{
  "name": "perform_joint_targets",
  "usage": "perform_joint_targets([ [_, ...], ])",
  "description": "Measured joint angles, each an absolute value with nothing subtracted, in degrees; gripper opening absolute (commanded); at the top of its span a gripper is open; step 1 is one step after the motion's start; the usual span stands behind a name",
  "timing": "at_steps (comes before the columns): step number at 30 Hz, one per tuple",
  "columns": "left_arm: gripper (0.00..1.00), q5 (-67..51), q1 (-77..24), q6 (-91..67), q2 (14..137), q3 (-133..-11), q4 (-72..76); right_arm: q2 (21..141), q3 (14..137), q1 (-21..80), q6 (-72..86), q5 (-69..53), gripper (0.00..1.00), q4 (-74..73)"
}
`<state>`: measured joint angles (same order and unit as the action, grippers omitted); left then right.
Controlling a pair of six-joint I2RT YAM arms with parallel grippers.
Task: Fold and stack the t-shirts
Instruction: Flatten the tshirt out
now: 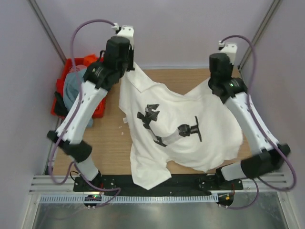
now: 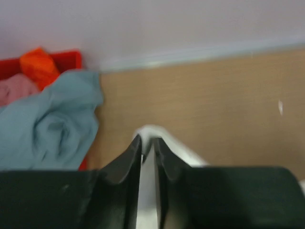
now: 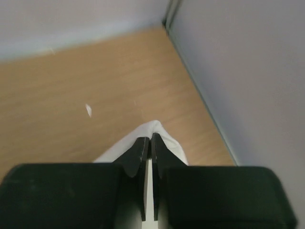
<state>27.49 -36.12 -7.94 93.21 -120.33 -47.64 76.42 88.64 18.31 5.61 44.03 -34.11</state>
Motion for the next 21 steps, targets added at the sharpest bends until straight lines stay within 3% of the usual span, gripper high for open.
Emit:
perform_joint_targets([
  [1,0.63,23.57,-31.88,-9.13,100.84,-127.37,-50.13,82.28,89.86,16.8,6.66,43.44,0.72,-35.05],
  [2,0.86,20.03,-27.99,-10.66,109.84,-136.49,-51.2,90.26,93.41,14.37,8.32,42.19,0.82,-37.45],
  [3,1.0,15.73,-24.45,-12.62,119.44,-146.26,-51.55,98.1,98.04,11.77,9.69,41.01,0.92,-40.03],
  [4,0.99,11.62,-21.61,-14.5,128.7,-155.41,-52.58,105.16,102.85,9.43,11.09,40.12,1.0,-42.7],
  [5,1.0,8.01,-19.33,-16.69,135.46,-160.18,-52.97,111.22,107.5,7.38,12.01,39.46,1.0,-45.17],
  [7,1.0,4.54,-16.32,-19.31,139.74,-154.43,-54.06,117.69,111.2,4.47,13.1,37.98,1.0,-47.18],
  [9,1.0,3.07,-14.96,-20.97,138.52,-139.26,-53.32,118.1,110.89,2.85,13.93,36.99,1.0,-50.37],
  [12,1.0,1.63,-16.8,-22.57,134.37,-123.74,-53.19,112.71,108.88,3.11,14.63,35.86,1.0,-50.43],
  [16,1.0,3.03,-22.7,-22.7,126.08,-121.99,-54.37,98.24,99.35,4.49,16.6,31.83,1.0,-47.2],
  [21,1.0,8.14,-30.59,-23.44,102.8,-111.04,-48.88,84.12,83.72,4.71,19.33,18.92,1.0,-39.07],
])
